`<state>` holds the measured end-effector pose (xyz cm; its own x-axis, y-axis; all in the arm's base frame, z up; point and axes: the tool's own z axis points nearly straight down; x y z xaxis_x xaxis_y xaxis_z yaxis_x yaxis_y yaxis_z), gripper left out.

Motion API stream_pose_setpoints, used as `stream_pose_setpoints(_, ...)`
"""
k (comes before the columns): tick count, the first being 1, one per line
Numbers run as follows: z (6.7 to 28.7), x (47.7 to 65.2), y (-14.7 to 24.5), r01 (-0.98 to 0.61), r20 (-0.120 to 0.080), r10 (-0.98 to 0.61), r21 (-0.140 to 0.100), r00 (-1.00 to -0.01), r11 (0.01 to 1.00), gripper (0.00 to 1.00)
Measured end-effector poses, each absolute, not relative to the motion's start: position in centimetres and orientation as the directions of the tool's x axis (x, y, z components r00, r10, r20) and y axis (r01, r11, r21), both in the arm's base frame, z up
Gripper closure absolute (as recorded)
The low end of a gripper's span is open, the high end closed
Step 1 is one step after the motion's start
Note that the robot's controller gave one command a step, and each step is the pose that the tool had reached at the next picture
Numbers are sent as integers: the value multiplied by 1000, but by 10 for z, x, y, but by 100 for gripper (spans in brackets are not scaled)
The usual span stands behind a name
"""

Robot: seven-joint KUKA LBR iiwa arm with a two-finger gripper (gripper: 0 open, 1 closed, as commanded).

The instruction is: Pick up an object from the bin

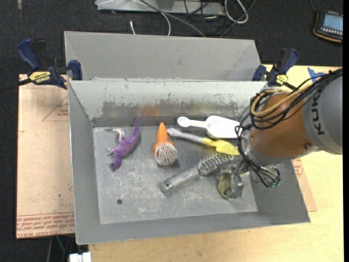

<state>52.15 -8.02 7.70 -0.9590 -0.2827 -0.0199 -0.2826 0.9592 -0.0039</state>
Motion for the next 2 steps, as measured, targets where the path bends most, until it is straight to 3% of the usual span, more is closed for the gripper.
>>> stream_pose_setpoints(1, 77, 522, -80, -283, -20, -283, -4, -959, 959, 100)
stream_pose_setpoints(2, 101, 525, -80, -262, -24, -262, -4, -965, 965, 100)
